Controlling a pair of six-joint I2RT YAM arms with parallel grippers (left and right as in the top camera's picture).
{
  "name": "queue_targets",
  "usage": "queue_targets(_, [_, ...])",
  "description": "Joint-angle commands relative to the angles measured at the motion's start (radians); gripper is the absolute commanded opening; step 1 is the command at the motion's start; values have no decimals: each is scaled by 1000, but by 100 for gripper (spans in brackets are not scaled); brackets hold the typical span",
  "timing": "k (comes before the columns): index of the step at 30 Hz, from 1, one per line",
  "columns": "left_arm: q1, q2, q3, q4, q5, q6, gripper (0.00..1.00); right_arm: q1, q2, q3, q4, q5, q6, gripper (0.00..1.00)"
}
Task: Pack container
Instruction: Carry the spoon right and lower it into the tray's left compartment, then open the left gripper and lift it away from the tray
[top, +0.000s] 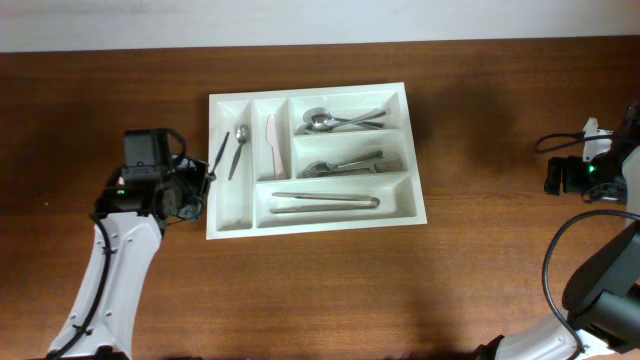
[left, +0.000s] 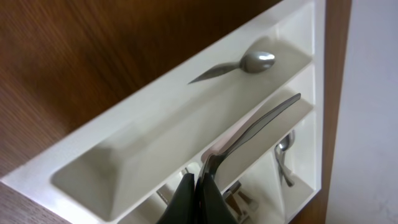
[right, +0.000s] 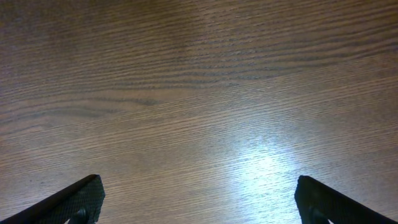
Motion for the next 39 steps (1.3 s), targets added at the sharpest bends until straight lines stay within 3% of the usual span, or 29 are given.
queue_targets(1, [-43, -17, -31, -3, -61, -87, 2, -1, -11, 1, 3, 8, 8, 99])
queue_targets(20, [-63, -15, -47, 4, -108, -108, 4, -1, -11, 1, 3, 8, 8, 99])
queue_targets(23, [-63, -15, -47, 4, -108, -108, 22, -1, -11, 1, 3, 8, 8, 99])
queue_targets(33, [-63, -15, -47, 21, -108, -107, 24, -1, -11, 1, 3, 8, 8, 99])
queue_targets(35, [-63, -15, -47, 68, -108, -77, 25, -1, -11, 1, 3, 8, 8, 99])
queue_targets(36, [-63, -15, -47, 95, -108, -50, 30, -1, -11, 1, 3, 8, 8, 99])
queue_targets(39, [-63, -16, -47, 257, -95, 133, 39, -1, -11, 1, 3, 8, 8, 99])
